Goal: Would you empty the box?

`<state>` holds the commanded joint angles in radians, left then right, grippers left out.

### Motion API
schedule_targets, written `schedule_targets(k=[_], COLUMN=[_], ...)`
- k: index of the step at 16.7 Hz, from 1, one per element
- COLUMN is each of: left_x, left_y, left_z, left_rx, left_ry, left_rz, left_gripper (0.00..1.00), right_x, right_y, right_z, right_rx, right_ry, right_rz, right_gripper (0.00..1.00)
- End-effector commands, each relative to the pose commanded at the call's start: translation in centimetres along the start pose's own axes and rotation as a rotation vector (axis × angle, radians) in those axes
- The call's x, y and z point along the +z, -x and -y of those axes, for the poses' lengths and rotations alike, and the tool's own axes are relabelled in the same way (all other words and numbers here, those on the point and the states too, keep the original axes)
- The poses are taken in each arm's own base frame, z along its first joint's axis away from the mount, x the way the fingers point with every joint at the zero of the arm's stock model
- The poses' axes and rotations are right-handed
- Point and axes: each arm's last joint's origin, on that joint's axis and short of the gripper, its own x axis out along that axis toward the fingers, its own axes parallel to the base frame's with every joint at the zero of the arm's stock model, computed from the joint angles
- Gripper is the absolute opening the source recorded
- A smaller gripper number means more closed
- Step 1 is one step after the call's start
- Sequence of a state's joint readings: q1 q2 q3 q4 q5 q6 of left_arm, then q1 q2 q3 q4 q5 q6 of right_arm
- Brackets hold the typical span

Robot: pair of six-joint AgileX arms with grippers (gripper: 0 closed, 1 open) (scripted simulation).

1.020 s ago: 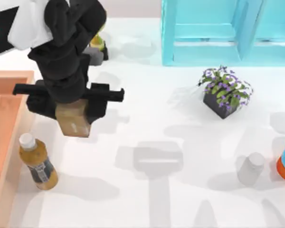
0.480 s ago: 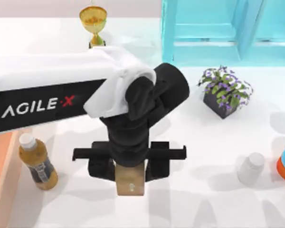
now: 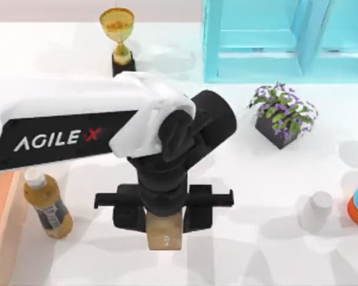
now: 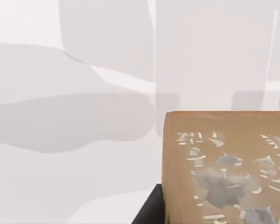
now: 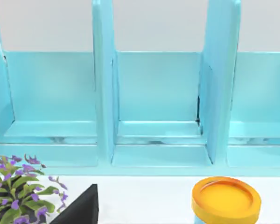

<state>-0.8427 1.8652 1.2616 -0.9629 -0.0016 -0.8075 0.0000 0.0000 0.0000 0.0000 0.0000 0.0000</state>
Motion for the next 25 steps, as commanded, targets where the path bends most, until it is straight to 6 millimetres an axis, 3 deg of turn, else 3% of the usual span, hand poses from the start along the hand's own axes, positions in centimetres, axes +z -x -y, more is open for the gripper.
schedule_targets(k=[3,7,20,25], left_x=[-0.1,-0.1,-0.1,-0.1], left_y=[-2.3,-2.7,-2.7,-2.7], left_z=[0.0,0.0,0.0,0.0], left_rx=[-0.002,0.001,0.001,0.001], left_ry=[0.0,0.0,0.0,0.0], left_rz=[0.001,-0.002,-0.002,-0.002], left_gripper=[0.0,0.0,0.98,1.0], right_x=[0.0,0.0,0.0,0.0], right_y=[0.0,0.0,0.0,0.0], right_z=[0.0,0.0,0.0,0.0], right_rx=[0.0,0.0,0.0,0.0], right_ry=[0.0,0.0,0.0,0.0], right_rz=[0.0,0.0,0.0,0.0], right_gripper=[1.0,1.0,1.0,1.0])
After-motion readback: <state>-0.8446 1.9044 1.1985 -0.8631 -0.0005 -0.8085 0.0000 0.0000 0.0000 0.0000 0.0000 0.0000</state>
